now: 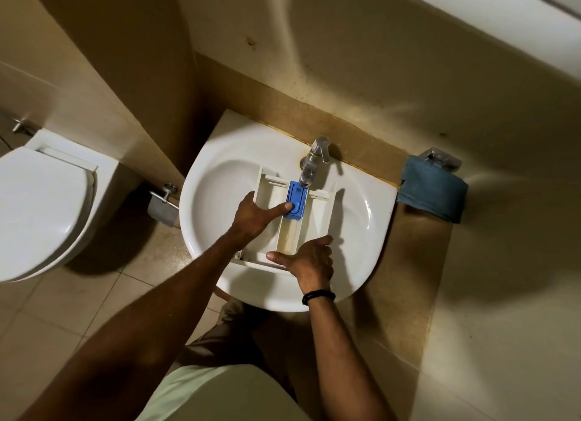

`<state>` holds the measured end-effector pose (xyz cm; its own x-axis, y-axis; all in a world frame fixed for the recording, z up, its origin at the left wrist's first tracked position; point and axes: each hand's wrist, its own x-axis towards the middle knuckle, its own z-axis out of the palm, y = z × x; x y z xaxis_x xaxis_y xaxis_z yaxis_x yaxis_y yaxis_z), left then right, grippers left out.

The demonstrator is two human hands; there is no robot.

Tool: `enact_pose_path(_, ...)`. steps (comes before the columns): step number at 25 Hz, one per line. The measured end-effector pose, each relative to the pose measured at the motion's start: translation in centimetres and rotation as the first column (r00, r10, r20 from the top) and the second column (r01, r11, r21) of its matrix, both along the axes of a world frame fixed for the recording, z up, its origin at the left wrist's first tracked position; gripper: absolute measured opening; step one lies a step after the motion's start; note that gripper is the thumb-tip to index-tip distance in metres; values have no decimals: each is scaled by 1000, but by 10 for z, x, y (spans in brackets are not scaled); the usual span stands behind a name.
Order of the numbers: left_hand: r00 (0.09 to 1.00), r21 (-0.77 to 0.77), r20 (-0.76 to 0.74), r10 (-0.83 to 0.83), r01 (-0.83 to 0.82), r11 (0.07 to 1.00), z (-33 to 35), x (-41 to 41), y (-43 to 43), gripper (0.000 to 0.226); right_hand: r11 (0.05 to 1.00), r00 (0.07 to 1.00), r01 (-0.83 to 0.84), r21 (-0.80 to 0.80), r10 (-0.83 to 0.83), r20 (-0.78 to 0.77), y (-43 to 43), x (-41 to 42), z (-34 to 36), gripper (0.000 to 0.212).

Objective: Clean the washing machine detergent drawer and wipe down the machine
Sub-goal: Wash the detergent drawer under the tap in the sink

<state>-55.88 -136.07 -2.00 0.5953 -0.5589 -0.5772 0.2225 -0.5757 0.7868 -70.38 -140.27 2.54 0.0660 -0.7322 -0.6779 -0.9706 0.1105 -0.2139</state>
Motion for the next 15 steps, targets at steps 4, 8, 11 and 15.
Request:
enact_pose_path(4, 1000, 24, 7, -29, 28, 999, 4, 0, 2, 84, 999, 991, -18, 37, 13, 130, -8, -15, 3, 122)
enact_pose_path(8, 999, 41, -38, -13, 15, 999, 12, 0, 2, 78, 999, 960, -25, 25, 17, 280, -20, -35, 9, 64)
enact_pose_path(11, 996, 123, -85, 38, -27, 992, 15, -1, 10, 91, 994, 972, -109, -3, 108, 210, -30, -39, 15, 22)
enact_pose_path(15, 977, 278, -210, -27, 86, 957, 43, 5, 20, 69, 970, 973, -229, 84, 225, 50, -45, -35, 23, 17)
